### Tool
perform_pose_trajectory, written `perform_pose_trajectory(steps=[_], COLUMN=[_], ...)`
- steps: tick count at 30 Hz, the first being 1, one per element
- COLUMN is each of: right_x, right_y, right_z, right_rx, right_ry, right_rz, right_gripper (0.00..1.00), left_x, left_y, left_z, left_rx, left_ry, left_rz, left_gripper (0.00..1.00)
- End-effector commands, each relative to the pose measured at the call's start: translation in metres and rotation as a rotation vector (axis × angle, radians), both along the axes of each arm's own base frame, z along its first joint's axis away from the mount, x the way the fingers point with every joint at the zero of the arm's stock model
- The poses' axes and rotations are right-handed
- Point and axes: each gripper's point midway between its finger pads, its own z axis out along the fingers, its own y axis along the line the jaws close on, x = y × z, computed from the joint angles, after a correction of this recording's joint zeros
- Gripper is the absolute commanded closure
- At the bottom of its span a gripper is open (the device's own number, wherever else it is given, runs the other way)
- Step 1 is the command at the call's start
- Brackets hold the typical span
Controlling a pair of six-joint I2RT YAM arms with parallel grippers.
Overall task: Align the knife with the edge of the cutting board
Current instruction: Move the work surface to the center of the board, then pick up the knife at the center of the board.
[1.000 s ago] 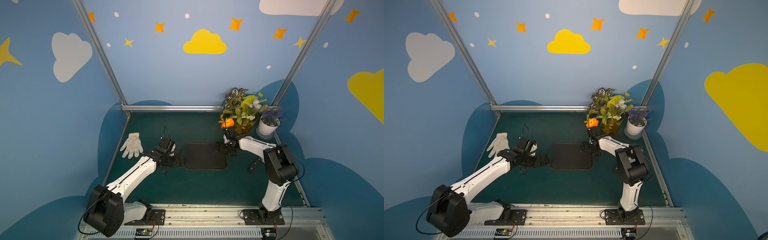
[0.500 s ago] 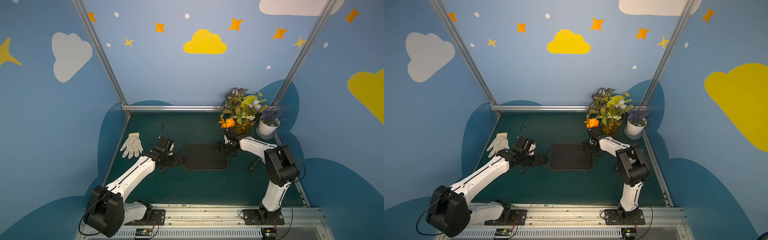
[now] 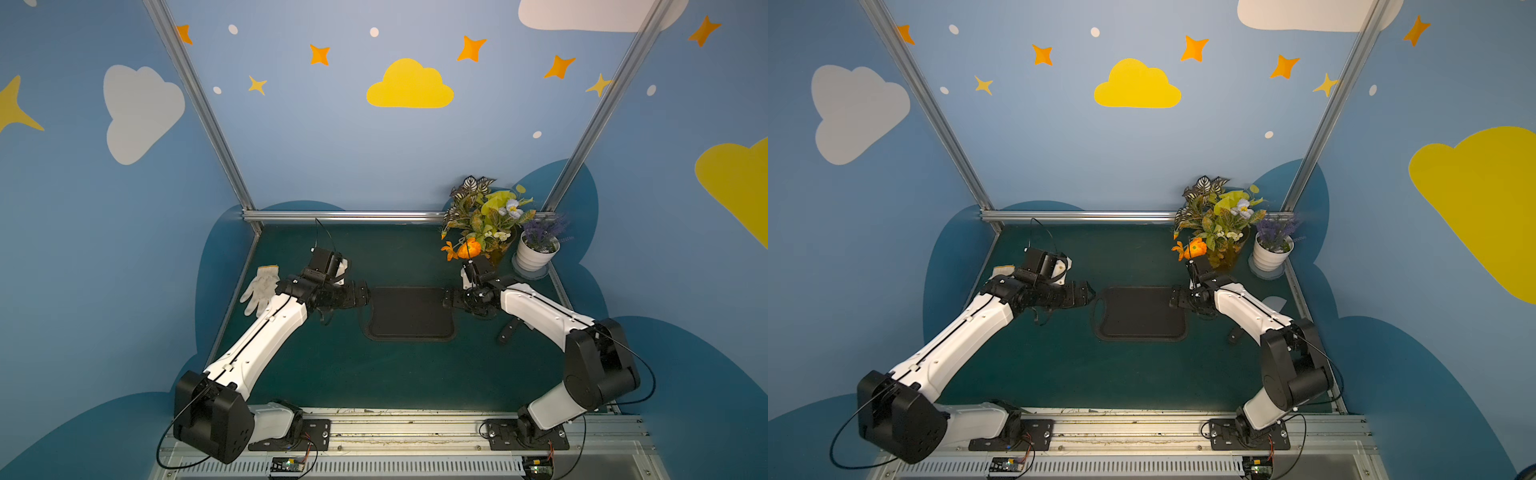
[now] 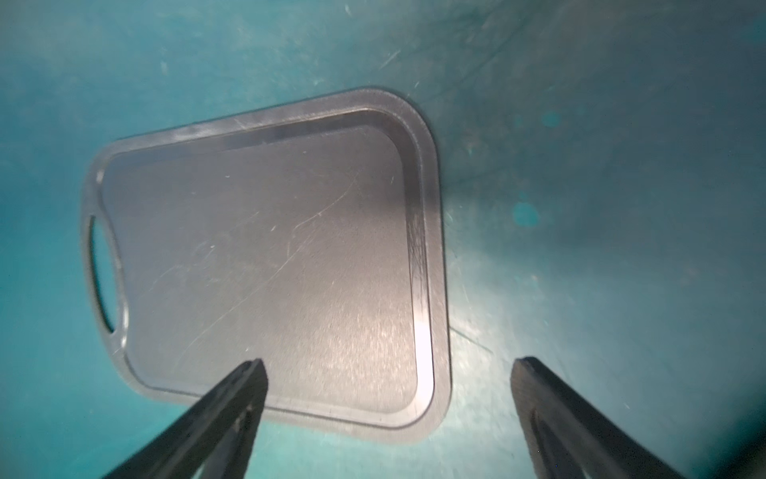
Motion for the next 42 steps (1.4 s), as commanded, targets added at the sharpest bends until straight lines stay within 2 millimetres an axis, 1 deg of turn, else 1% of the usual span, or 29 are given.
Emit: perform_pose_trajectory(steps=[1,3,6,8,10,13,15,18,22,27,30,33,38,42], right_x=[-0.019,-0.026,-0.035,-0.042,-0.049,-0.060,-0.066,-0.074,-0.078,-0.084,-0.085,-0.084,-0.079,-0.074], right_y=[-0.016,-0.023,-0.036,-0.047,-0.058,-0.079,-0.095,-0.119,-0.146,-0.172,-0.183,-0.189,-0.193,-0.191], right_z=[0.008,0.015,0.019,0.020,0.019,0.014,0.012,0.010,0.012,0.012,0.010,0.005,-0.004,-0.015], right_rx=[-0.020,-0.025,-0.047,-0.053,-0.050,-0.061,-0.080,-0.106,-0.147,-0.227,-0.223,-0.211,-0.198,-0.187], right_ry=[0.013,0.003,0.012,0.017,0.026,0.047,0.056,0.060,0.026,-0.003,0.012,0.042,0.084,0.121], right_rz=[-0.025,-0.037,-0.056,-0.076,-0.104,-0.172,-0.230,-0.334,-0.438,-0.495,-0.539,-0.569,-0.612,-0.617], right_gripper=[0.02,0.02,0.02,0.02,0.02,0.02,0.02,0.02,0.02,0.02,0.02,0.02,0.02,0.03], left_x=[0.014,0.026,0.043,0.053,0.059,0.056,0.053,0.049,0.044,0.036,0.033,0.030,0.025,0.021], left_y=[0.002,-0.001,-0.003,0.000,0.004,0.010,0.011,0.017,0.024,0.029,0.028,0.025,0.020,0.017], left_z=[0.007,0.015,0.021,0.016,0.007,-0.005,-0.004,0.008,0.028,0.047,0.056,0.061,0.067,0.075], left_rx=[0.021,0.018,0.031,0.067,0.109,0.141,0.130,0.132,0.139,0.123,0.102,0.069,0.032,0.013], left_ry=[-0.020,-0.043,-0.075,-0.099,-0.116,-0.118,-0.134,-0.182,-0.246,-0.314,-0.336,-0.345,-0.362,-0.383], left_rz=[-0.006,-0.002,0.004,0.009,0.001,0.006,0.016,0.033,0.056,0.074,0.074,0.070,0.057,0.052], left_gripper=[0.00,0.00,0.00,0.00,0.00,0.00,0.00,0.00,0.00,0.00,0.00,0.00,0.00,0.00])
